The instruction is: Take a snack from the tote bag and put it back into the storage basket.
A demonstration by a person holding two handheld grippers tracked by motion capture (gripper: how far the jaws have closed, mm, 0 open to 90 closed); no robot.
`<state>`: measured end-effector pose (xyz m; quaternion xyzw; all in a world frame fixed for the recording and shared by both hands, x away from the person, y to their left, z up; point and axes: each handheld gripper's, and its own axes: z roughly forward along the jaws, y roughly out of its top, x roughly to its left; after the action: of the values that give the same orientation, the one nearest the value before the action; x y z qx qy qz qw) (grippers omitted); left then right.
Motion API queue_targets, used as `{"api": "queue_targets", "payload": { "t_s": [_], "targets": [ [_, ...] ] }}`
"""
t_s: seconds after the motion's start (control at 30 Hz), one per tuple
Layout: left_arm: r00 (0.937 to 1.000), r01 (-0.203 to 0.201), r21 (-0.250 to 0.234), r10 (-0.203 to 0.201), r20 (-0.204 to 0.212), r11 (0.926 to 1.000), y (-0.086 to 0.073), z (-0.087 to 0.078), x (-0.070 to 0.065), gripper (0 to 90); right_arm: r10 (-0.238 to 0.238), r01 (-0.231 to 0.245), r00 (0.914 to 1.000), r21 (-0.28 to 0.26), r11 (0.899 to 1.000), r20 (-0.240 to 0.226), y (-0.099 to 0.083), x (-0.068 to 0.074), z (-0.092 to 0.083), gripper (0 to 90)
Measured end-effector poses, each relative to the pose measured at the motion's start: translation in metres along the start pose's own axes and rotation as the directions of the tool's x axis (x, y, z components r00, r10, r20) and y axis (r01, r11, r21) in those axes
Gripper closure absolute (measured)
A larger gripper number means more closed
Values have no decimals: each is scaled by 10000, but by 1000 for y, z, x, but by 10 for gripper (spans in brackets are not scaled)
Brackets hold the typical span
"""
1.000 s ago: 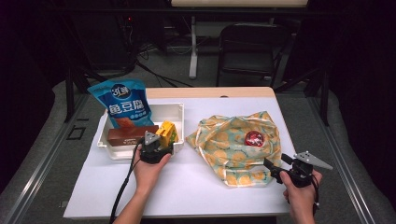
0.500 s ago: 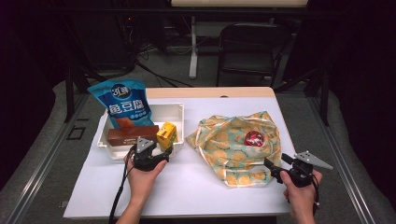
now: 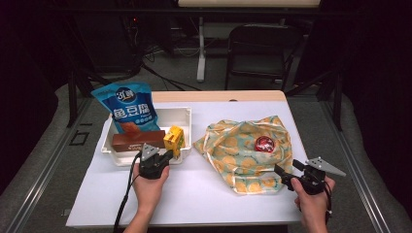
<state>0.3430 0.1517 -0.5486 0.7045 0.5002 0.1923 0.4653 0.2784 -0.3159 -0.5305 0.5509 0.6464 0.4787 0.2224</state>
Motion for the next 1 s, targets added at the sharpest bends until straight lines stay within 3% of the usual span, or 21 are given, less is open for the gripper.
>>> {"api": "queue_targets", "payload": {
  "t_s": [0.3, 0.73, 0.87, 0.93, 1.0],
  "targets": [
    [10000, 20, 346, -18, -78, 9994, 10, 19, -2, 900, -2, 2, 10000, 11, 10000, -25, 0, -1, 0, 179],
    [9977, 194, 701, -147, -664, 9973, 38, 45, 0, 900, -12, 12, 10000, 8, 10000, -20, 0, -2, -1, 180],
    [9961, 397, 725, -337, -814, 9966, 43, 48, 5, 900, 51, -51, 10000, -27, 10000, -42, 0, -1, 0, 180],
    [9957, 664, 541, -627, -677, 9963, 45, 45, 7, 900, -1, 1, 10000, 11, 10000, -43, 0, -1, 0, 180],
    [9973, 574, 372, -557, -475, 9977, 48, 38, 4, 900, 28, -28, 10000, -4, 10000, -26, 0, -2, 0, 180]
  ]
}}
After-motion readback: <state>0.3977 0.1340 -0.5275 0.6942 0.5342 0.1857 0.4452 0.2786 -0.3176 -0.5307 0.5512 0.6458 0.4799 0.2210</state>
